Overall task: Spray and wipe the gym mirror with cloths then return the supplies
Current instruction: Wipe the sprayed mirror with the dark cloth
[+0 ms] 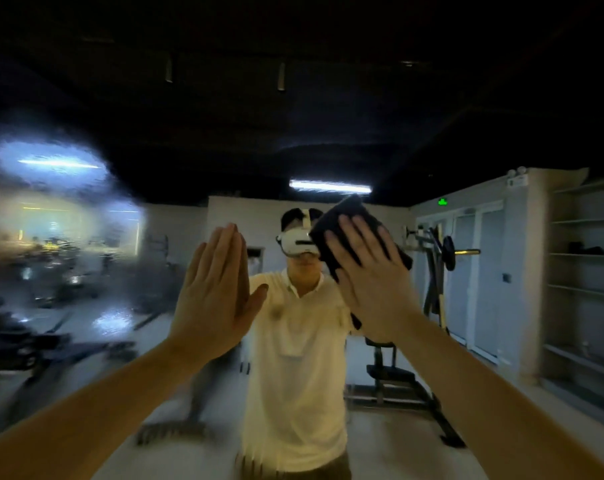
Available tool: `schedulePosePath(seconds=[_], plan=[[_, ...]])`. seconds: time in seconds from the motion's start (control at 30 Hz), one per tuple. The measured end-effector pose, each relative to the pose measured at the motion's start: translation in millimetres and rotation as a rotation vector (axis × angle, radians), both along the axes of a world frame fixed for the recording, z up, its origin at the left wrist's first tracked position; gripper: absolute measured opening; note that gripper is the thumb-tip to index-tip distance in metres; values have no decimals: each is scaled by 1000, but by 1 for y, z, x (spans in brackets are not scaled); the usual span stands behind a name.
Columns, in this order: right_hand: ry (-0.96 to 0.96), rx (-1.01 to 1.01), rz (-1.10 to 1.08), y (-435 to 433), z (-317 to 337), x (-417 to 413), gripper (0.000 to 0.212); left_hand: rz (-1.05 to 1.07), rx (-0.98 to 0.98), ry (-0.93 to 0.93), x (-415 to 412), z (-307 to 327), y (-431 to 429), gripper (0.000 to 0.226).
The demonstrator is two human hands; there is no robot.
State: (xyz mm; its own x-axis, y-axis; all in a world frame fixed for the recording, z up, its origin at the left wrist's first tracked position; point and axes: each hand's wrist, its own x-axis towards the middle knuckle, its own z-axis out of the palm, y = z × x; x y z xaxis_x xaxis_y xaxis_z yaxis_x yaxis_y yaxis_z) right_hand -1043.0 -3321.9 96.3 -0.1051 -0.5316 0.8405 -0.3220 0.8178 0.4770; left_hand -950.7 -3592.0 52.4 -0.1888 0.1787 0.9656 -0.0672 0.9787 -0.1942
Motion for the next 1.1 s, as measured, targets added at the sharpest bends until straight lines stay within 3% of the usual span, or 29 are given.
schedulePosePath(seconds=[0.1,0.2,0.3,0.4,0.7,0.9,0.97,1.1], plan=[[-20,-168,-14,46,-7,-14,60,62,52,-6,-16,-8,11,95],[-95,-469,-2,79,-30,-26,59,87,79,-10,-25,-11,11,99],[-136,-716,13,75,-52,-29,60,87,78,-13,-26,-11,10,99],[-154,-831,38,43,-56,-19,60,72,77,-27,-25,-11,9,99],[-121,-498,110,-63,-53,13,60,88,-74,-183,13,-14,-19,94],[-89,-271,221,-128,-66,35,59,-11,16,-89,40,-47,-44,87],[-87,-133,253,-146,-78,41,63,-18,32,-106,48,-58,-50,79],[-45,151,277,-141,-101,37,63,1,93,-199,54,-75,-50,84]])
